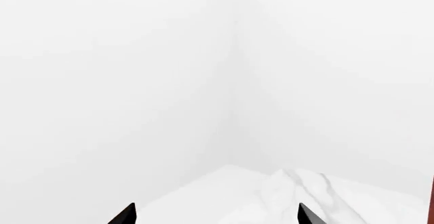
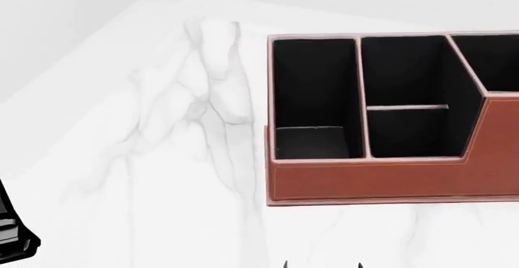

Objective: Pick up the book and place it in the left compartment of the caddy.

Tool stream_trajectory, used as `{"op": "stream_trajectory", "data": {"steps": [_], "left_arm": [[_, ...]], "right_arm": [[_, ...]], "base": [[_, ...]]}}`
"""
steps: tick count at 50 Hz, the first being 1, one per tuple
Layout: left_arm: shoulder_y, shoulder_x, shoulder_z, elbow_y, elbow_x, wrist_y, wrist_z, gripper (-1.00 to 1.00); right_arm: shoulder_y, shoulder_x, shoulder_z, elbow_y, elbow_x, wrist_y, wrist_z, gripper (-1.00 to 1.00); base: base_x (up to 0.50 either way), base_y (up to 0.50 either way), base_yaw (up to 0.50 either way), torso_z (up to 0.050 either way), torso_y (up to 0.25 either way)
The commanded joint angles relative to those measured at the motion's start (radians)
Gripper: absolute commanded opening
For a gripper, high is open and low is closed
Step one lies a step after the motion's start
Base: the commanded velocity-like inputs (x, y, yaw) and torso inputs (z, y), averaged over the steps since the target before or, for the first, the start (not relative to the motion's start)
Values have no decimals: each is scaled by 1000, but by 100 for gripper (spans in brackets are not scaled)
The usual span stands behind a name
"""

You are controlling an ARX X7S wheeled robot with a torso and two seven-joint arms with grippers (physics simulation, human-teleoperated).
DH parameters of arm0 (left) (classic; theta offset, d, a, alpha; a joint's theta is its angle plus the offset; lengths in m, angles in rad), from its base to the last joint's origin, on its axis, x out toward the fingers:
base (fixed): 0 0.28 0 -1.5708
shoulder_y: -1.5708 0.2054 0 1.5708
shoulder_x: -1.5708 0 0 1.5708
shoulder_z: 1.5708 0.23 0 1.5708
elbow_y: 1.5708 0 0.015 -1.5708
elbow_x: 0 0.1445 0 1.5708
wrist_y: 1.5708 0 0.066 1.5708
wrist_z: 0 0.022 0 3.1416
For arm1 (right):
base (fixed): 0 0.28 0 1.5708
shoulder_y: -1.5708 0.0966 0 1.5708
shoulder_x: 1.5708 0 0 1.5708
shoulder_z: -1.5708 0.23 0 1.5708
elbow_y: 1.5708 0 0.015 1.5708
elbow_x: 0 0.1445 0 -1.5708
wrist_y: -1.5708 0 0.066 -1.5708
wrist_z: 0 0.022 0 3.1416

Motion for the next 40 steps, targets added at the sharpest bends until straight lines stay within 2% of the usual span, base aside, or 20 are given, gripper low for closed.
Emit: {"op": "stream_trajectory", "data": {"steps": [1, 21, 24, 34, 40], "left_arm": [[26, 13, -31, 50, -16, -31, 36, 100], [27, 8, -21, 37, -1, -8, 19, 100], [29, 7, -18, 43, -5, -10, 19, 100], [39, 3, -11, 44, -12, -4, 21, 100], [48, 0, -12, 48, -17, 2, 20, 100]], "right_arm": [[-11, -14, 12, -13, -11, -23, -39, 100], [-7, -12, 2, -8, -3, -22, -18, 100], [-21, -19, 20, -3, 47, -92, -39, 100], [-23, -75, 64, -4, -21, -36, 134, 100], [-22, -67, 20, -20, -105, -11, 176, 100]], "base": [[0, 0, 0, 0, 0], [0, 0, 0, 0, 0], [0, 0, 0, 0, 0], [0, 0, 0, 0, 0], [0, 0, 0, 0, 0]]}}
